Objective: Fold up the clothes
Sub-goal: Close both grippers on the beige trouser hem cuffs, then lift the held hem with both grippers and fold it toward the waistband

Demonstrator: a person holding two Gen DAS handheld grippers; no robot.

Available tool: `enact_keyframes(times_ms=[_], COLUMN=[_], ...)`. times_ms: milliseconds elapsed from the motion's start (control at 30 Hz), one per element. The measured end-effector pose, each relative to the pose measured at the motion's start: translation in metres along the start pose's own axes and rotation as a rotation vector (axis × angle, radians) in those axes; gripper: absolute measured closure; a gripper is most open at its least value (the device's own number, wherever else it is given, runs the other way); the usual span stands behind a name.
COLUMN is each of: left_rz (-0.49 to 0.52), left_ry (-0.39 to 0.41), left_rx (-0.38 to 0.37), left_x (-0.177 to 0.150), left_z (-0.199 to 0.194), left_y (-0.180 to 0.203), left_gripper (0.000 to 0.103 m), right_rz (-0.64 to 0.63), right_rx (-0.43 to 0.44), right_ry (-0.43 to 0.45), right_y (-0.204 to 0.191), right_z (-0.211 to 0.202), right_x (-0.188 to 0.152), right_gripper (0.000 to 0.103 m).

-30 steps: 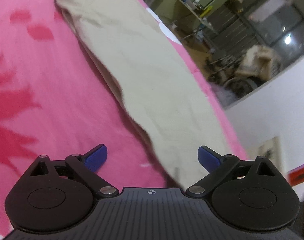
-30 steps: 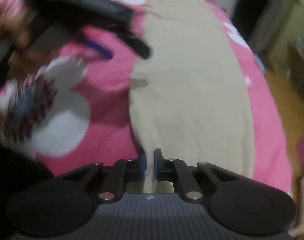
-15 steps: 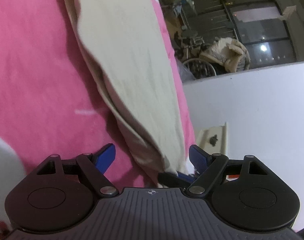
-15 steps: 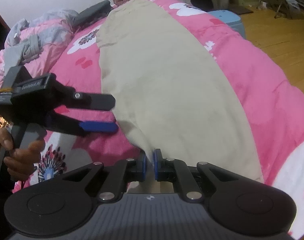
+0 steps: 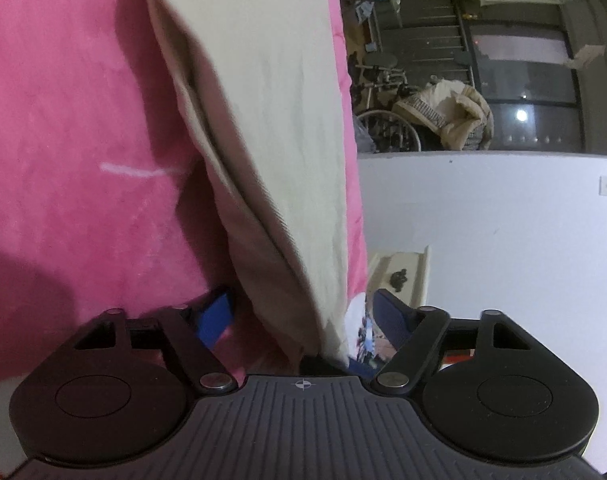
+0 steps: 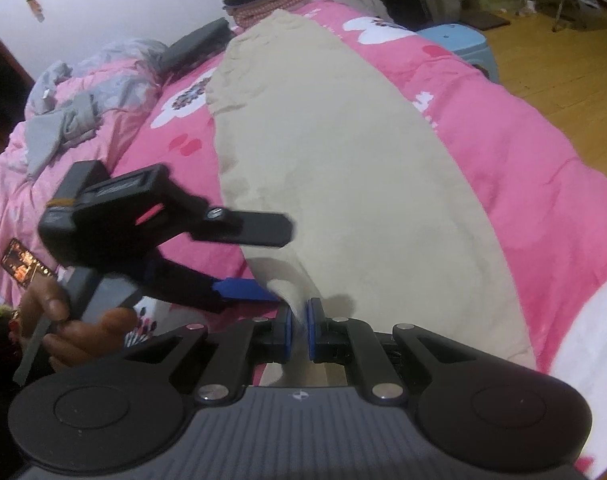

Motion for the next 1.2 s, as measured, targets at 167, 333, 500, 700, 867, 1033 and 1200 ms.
enact_keyframes(times_ms=[167,333,500,700,867,1033,1200], left_rz=[-0.006,0.02,0.041,0.064,0.078,0.093,0.115], left_ry=[-0.054,-0.055,-0.051,-0.054,-0.058,-0.064,-0.073], left_rx=[-0.011,-0.003,0.003,0.01,0.014,0.021,0.031], left_x=[-0.011,-0.017,-0.021,-0.025,-0.025,-0.026,-0.029], left_z=[0.01,0.007,0.002,0.001,0.005,0.008,0.011], left_y=[-0.006,-0.008,-0.009,-0.009,-0.007,-0.004,-0.001], left_gripper=[0.051,0.052,0.053,0.053,0.053,0.053,0.053], right_rz=[0.049,0.172,0.313,0.378,0.423,0.468,0.48], right_rx=[0.053,0.119,0.024,0.067,0.123,0.18,0.223], right_ry=[-0.07,-0.004,0.103,0.047,-0.006,-0.06,-0.091], right_y=[0.004,0.04,0.102,0.122,0.13,0.138,0.138], right_z=[-0.003,-0.037,-0.044,-0.03,-0.022,-0.014,-0.011], right_x=[-0.006,0.01,0.039,0.033,0.022,0.011,0.006], right_gripper=[0.079,0.063,0.058,0.058,0.058,0.058,0.061])
Point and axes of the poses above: each gripper's, at about its wrist camera, not at the fingertips, and z roughly the way its jaws point, y to its right, x to its top, the point moved 5 cm from there along z, roughly the way its jaws point, and after that the axes turned 2 degrees about z, right-handed, at the moved point
